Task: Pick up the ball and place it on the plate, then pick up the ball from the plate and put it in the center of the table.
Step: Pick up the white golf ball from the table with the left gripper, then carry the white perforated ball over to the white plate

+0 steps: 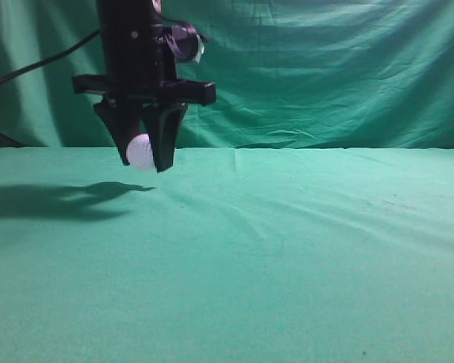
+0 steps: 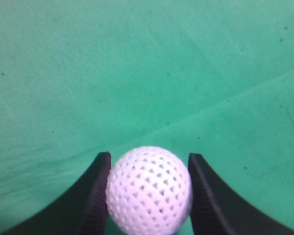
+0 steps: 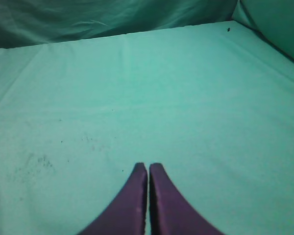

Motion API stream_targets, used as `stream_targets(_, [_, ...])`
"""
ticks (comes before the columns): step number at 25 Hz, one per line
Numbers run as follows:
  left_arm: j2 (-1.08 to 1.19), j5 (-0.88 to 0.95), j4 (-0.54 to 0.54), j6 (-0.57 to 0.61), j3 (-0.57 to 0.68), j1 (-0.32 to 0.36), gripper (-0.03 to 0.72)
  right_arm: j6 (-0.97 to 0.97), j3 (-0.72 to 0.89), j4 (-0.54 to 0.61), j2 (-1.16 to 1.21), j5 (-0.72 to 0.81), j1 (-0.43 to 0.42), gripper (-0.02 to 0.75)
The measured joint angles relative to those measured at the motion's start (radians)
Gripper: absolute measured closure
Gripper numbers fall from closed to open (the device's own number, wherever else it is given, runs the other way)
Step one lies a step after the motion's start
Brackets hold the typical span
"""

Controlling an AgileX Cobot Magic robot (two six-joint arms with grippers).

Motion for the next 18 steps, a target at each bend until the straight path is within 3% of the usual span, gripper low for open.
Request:
stream_targets(5, [-0.013,0.145,0.02,0.006,-0.097,0.0,0.388,0.0,0.0,0.0,0.0,0.0,0.0,0.738])
stream_targets(11, [-0.16,0.311,0.062,0.038,-0.111,0.0,0.388,0.0,0.0,0.0,0.0,0.0,0.0,0.738])
stream_targets(15, [-0.296,0.308,0.069,0.045,-0.025,0.022,0.388,0.0,0.0,0.0,0.0,0.0,0.0,0.738])
stream_targets(18, [-0.394,0.291,0.069,0.045,0.111,0.078,0.388,0.0,0.0,0.0,0.0,0.0,0.0,0.738])
